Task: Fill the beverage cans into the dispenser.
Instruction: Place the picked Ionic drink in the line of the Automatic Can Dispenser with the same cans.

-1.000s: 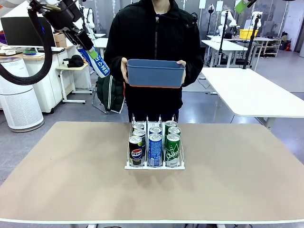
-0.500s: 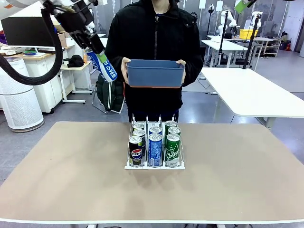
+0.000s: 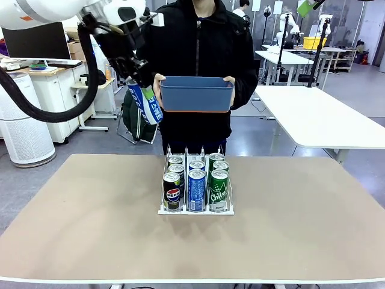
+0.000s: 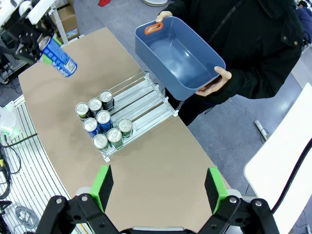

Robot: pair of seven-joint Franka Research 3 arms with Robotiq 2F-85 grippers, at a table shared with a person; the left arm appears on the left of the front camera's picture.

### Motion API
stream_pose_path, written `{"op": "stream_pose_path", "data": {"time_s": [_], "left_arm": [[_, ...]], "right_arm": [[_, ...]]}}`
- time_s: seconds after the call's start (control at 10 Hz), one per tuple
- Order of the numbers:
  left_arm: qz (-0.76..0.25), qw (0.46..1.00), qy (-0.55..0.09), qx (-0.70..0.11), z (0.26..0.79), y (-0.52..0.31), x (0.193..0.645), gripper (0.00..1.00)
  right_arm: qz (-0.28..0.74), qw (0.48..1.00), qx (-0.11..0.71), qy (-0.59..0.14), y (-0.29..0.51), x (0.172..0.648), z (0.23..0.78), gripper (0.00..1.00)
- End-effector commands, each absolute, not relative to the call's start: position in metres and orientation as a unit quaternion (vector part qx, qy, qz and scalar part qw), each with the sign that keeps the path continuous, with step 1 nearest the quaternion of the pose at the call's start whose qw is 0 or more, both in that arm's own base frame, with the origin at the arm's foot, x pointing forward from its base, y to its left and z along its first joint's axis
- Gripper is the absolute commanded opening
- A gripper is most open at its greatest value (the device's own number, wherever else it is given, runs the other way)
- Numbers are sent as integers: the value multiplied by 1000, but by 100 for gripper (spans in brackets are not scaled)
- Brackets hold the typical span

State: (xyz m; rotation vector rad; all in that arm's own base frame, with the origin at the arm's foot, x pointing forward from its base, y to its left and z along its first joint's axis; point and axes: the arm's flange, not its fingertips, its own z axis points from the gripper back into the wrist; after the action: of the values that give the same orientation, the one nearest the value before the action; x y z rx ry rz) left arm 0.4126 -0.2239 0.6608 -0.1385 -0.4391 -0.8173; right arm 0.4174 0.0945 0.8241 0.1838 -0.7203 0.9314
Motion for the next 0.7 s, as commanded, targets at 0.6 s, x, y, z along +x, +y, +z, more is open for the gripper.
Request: {"op": "stream_pose_path", "data": {"time_s": [0.6], "left_arm": [[-401,895,-172,-94,619,-285,392,57]], "right_arm": [[436,829,88,-339,94,416,823,100]]}}
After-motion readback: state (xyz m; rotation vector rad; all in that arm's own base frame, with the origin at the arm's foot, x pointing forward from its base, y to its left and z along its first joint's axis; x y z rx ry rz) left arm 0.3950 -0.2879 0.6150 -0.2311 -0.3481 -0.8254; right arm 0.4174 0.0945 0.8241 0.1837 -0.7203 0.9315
